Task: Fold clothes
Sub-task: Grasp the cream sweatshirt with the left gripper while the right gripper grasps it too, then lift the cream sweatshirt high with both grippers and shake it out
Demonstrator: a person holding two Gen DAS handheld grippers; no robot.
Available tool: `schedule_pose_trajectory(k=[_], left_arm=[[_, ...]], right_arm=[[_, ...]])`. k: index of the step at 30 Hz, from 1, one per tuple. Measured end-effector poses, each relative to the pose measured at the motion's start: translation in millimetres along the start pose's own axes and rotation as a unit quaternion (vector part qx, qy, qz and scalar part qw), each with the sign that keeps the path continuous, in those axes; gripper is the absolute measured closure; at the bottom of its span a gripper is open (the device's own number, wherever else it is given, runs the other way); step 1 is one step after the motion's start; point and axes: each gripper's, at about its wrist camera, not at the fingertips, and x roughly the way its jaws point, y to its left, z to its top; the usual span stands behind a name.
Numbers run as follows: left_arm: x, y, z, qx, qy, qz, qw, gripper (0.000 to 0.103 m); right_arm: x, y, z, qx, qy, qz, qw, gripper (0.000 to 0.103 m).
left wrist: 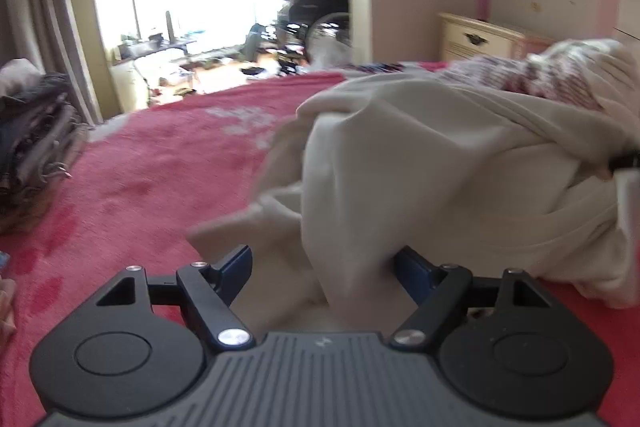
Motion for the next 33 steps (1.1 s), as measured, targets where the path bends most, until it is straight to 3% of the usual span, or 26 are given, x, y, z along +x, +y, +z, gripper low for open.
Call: schedule_pose_trajectory(k=[2,5,8,11,16,18,22,24,26,28,33], left_arm=[[-3.8,-9.0,-6.0,0.021,0.001,-0.012,0.9997,0.023],[-11.5,-22.0,-14.0,0.045,-0.006,-0.020,0.9988,0.022],[-11.5,-27.8,-15.1,0.060,-0.008,-0.022,0.9979,0.022],[-8.3,-32.6,-12.5,0.056,-0.005,-0.016,0.9983,0.022],[-0.2,-32.8,-4.0,0.036,-0.008,0.005,0.9993,0.025],[3.7,-32.7,0.4,0.030,-0.011,0.015,0.9994,0.030],[4.0,-33.2,5.7,0.009,-0.023,0.011,0.9996,0.056],[2.0,-37.2,7.7,0.000,-0.025,0.009,0.9996,0.067],[-9.4,-43.5,9.3,-0.009,-0.040,-0.012,0.9991,0.076],[-23.4,-51.8,10.7,-0.014,-0.057,-0.035,0.9977,0.078],[-63.0,-74.8,12.5,0.007,-0.083,-0.099,0.9916,0.078]], right_arm=[[1.8,-20.6,-18.2,0.046,0.040,0.008,0.998,0.070],[-17.9,-26.5,-35.2,0.049,0.025,0.033,0.998,0.061],[-48.3,-8.2,-38.0,-0.052,-0.045,0.023,0.997,0.059],[-73.1,15.3,-37.0,-0.137,-0.131,0.025,0.982,0.048],[-50.9,67.4,-25.7,-0.237,-0.169,0.055,0.955,0.046],[-29.6,88.5,-20.8,-0.269,-0.170,0.049,0.947,0.047],[13.3,122.8,-5.5,-0.315,-0.163,0.032,0.934,0.050],[26.4,131.6,1.1,-0.329,-0.168,0.016,0.929,0.061],[24.0,126.3,12.7,-0.292,-0.179,0.016,0.939,0.085],[10.3,110.9,25.0,-0.229,-0.198,0.026,0.953,0.093],[-24.2,67.8,44.7,-0.115,-0.245,0.044,0.962,0.096]])
